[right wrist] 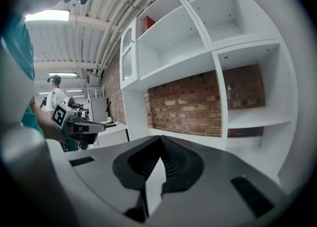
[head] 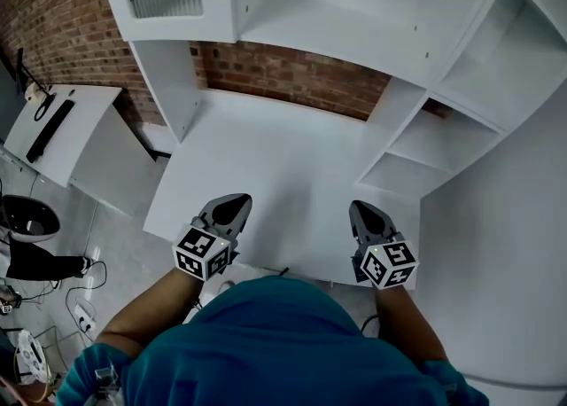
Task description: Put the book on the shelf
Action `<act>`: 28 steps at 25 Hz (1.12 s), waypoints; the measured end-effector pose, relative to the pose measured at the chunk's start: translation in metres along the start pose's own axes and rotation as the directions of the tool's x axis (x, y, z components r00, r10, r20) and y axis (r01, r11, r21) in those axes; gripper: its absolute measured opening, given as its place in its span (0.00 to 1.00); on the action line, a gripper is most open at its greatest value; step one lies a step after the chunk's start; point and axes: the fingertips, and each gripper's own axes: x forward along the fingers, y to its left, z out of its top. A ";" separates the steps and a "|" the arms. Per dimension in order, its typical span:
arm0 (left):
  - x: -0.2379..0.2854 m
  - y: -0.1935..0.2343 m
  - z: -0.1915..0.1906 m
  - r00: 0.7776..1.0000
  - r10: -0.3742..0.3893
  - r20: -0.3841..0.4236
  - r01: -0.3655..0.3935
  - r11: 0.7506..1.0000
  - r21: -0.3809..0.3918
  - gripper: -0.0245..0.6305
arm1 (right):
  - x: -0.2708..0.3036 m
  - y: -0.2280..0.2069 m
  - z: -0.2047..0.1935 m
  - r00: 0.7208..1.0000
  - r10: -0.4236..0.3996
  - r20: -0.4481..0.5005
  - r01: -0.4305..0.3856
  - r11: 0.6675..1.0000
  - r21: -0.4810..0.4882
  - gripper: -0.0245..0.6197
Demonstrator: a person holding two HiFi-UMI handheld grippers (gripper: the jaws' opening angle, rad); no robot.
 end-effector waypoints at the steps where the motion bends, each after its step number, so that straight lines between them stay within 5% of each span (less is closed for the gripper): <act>1: 0.000 -0.001 -0.002 1.000 -0.002 -0.003 0.002 1.000 -0.004 0.07 | 0.000 0.000 -0.004 1.000 -0.001 -0.007 0.001 1.000 0.010 0.07; 28: 0.000 -0.004 0.014 0.999 -0.013 0.042 0.014 1.000 -0.003 0.06 | -0.004 0.001 -0.003 0.999 0.022 -0.039 -0.021 0.999 0.026 0.07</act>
